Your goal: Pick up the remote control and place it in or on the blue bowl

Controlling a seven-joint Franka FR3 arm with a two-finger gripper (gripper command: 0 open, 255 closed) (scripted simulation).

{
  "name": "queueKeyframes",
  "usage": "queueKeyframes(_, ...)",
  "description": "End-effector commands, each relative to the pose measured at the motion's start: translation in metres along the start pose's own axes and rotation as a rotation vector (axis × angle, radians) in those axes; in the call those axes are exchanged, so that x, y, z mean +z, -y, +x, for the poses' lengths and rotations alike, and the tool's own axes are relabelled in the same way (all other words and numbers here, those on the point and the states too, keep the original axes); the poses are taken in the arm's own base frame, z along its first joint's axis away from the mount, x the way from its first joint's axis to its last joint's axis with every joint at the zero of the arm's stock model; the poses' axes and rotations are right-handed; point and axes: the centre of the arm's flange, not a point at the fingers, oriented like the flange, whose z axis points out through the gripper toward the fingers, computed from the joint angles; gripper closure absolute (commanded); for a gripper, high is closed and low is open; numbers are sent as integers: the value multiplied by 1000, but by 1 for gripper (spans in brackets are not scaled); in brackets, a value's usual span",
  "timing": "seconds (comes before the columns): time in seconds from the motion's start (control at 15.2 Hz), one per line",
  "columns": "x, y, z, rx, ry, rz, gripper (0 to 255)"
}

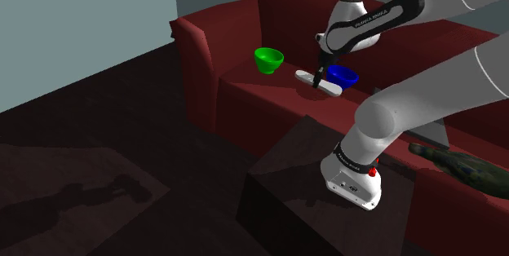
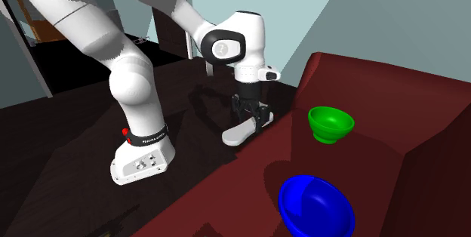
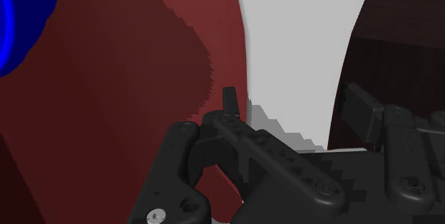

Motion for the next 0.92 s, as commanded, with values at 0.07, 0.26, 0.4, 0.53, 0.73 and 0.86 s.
queueKeyframes(0.07,-16,-2,-1,0,0,0,255)
queueKeyframes(0.26,-32,-3,-1,0,0,0,255)
queueKeyframes(0.4,-42,-4,-2,0,0,0,255)
queueKeyframes(0.53,-51,-5,-2,0,0,0,255)
queueKeyframes(0.73,-48,-42,-13,0,0,0,255)
queueKeyframes(0.86,-47,-68,-21,0,0,0,255)
